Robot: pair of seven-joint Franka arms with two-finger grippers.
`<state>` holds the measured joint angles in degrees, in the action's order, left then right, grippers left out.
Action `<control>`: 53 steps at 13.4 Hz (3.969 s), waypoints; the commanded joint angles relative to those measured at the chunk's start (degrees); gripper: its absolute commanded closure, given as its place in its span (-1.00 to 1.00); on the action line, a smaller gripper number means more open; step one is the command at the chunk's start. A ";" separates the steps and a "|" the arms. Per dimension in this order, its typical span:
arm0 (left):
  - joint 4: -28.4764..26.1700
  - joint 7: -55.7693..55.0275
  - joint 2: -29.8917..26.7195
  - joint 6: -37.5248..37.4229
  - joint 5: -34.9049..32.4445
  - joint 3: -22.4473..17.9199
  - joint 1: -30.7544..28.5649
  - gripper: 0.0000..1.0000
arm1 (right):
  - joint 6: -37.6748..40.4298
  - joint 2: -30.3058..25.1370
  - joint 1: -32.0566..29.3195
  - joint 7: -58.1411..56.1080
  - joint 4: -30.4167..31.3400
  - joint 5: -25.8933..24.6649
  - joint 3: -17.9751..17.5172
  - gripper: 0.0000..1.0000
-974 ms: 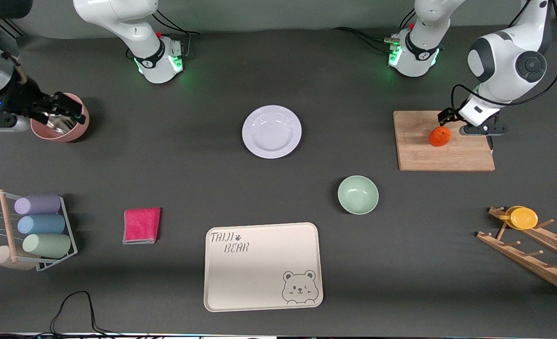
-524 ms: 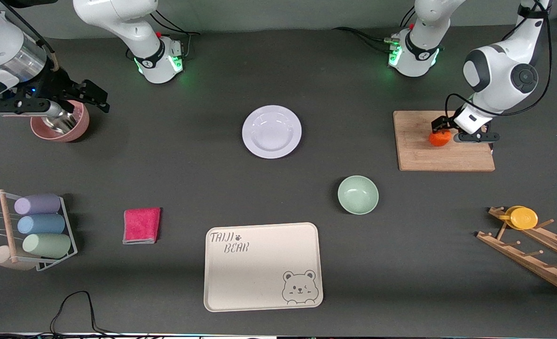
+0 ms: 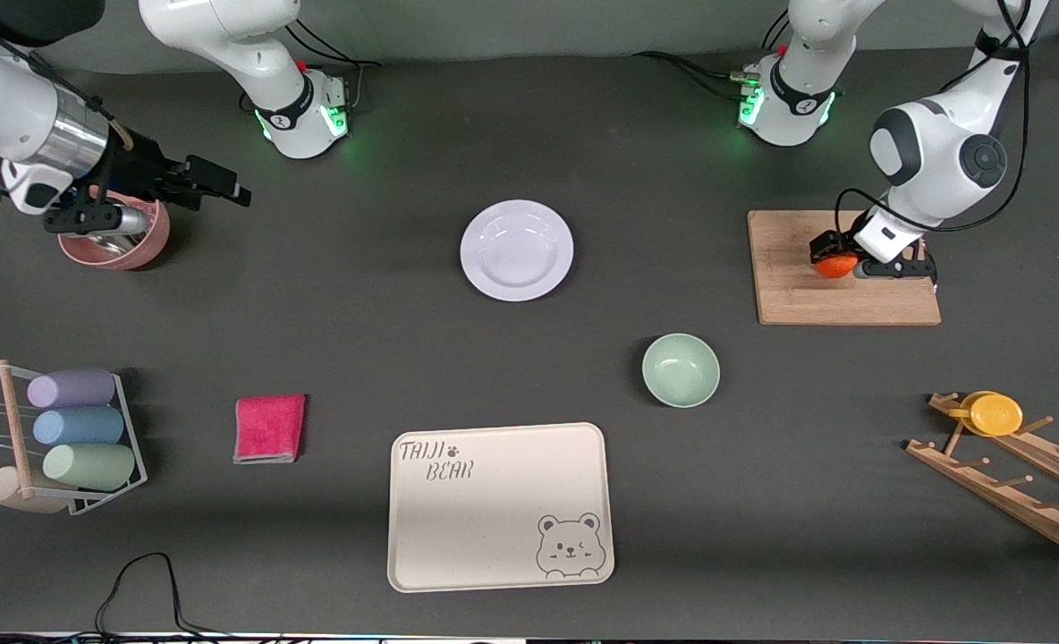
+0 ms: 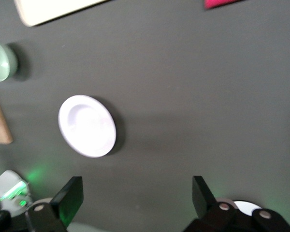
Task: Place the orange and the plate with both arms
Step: 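Grasp the orange with the left gripper while the right gripper reaches forward, then carry the orange with the left gripper over the white plate, then lower the orange onto the plate and open the left gripper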
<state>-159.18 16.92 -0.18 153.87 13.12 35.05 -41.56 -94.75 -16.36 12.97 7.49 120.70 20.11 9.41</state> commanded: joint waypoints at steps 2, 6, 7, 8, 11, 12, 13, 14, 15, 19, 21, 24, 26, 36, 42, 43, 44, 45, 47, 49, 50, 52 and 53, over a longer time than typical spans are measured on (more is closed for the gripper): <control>-1.14 -1.36 -1.75 1.09 1.21 -4.77 6.72 0.28 | -5.78 -1.57 0.39 -10.63 9.88 10.80 2.89 -1.00; 1.32 -4.17 -6.48 -5.04 1.20 -12.02 15.89 0.39 | -15.09 -1.40 0.48 -20.02 22.10 26.61 2.98 -1.00; 3.42 -6.36 -8.07 -9.68 1.20 -13.15 17.72 0.40 | -16.24 -0.79 0.48 -23.71 24.13 30.13 2.98 -1.00; 6.14 -8.81 -9.91 -15.21 1.20 -13.94 19.40 0.41 | -17.56 0.00 0.48 -27.75 25.98 33.21 2.98 -1.00; 20.10 -18.04 -15.20 -37.18 0.51 -13.25 19.68 0.47 | -18.63 7.72 0.66 -45.58 29.50 46.13 2.89 -1.00; 24.31 -20.76 -15.55 -42.20 0.41 -12.03 19.68 0.48 | -18.63 10.53 0.66 -51.03 30.21 49.73 2.89 -1.00; 28.88 -24.01 -15.73 -47.55 0.41 -10.54 19.68 0.52 | -18.63 13.86 0.66 -56.65 30.65 53.07 2.89 -1.00; 33.02 -27.96 -15.73 -51.96 0.33 -8.87 19.68 0.54 | -18.54 16.85 1.35 -61.58 30.65 55.97 2.89 -1.00; 36.71 -31.91 -15.64 -55.74 0.33 -7.03 19.94 0.55 | -18.54 19.84 2.06 -66.50 30.65 59.48 2.80 -1.00; 41.93 -49.76 -14.59 -57.72 0.76 -6.66 33.27 0.61 | -17.92 29.43 4.08 -80.86 30.56 70.66 2.10 -1.00; 45.26 -57.49 -11.62 -57.80 0.77 -6.31 38.55 0.61 | -17.14 31.73 4.44 -82.98 30.56 74.62 0.17 -1.00; 51.49 -65.33 -6.35 -57.45 1.20 -1.05 39.98 0.61 | -16.61 33.75 4.44 -83.60 30.39 77.27 -1.59 -1.00; 53.88 -71.30 -1.69 -52.47 1.20 4.04 40.24 0.61 | -16.52 35.25 4.44 -84.83 30.04 78.50 -2.29 -1.00; 53.27 -88.97 23.00 -21.87 -13.70 9.60 55.78 0.61 | -14.14 39.03 4.26 -90.28 28.98 79.65 -2.38 -0.98; 50.37 -97.94 32.07 -15.37 -25.50 5.14 62.81 0.61 | -14.14 39.03 4.26 -90.28 28.89 79.56 -2.38 -0.17; 50.37 -98.66 32.60 -14.31 -26.04 3.38 64.83 0.61 | -14.14 39.03 4.26 -90.28 28.89 79.56 -2.38 -0.03; 50.37 -98.66 33.22 -13.34 -26.04 1.97 66.42 0.61 | -14.14 39.03 4.26 -90.37 28.89 79.56 -2.38 0.00; 50.46 -98.66 33.66 -12.81 -26.04 0.83 67.48 0.61 | -14.14 39.03 4.26 -90.37 28.89 79.56 -2.38 0.04; 50.55 -98.66 34.89 -11.23 -26.13 -2.50 70.37 0.54 | -14.14 39.12 4.26 -90.37 28.89 79.56 -2.38 0.19; 50.64 -98.66 35.59 -10.43 -26.13 -4.28 71.70 0.35 | -14.14 39.21 4.26 -90.46 28.89 79.47 -2.30 0.18; 50.98 -98.66 35.86 -10.52 -26.13 -4.37 71.71 0.08 | -14.23 39.64 4.26 -90.98 28.81 79.47 -2.30 0.18; 51.07 -98.75 35.95 -10.69 -26.22 -4.37 72.49 -0.99 | -14.15 41.31 4.26 -93.35 28.37 79.47 -2.30 0.19; 50.99 -99.01 35.95 -10.95 -26.74 -5.50 73.11 -1.00 | -14.14 41.66 4.26 -93.88 28.11 79.47 -2.30 0.19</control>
<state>-108.95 -80.06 35.70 142.78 -12.19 31.54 29.11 -109.33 23.06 16.97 -83.31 149.86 98.11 7.02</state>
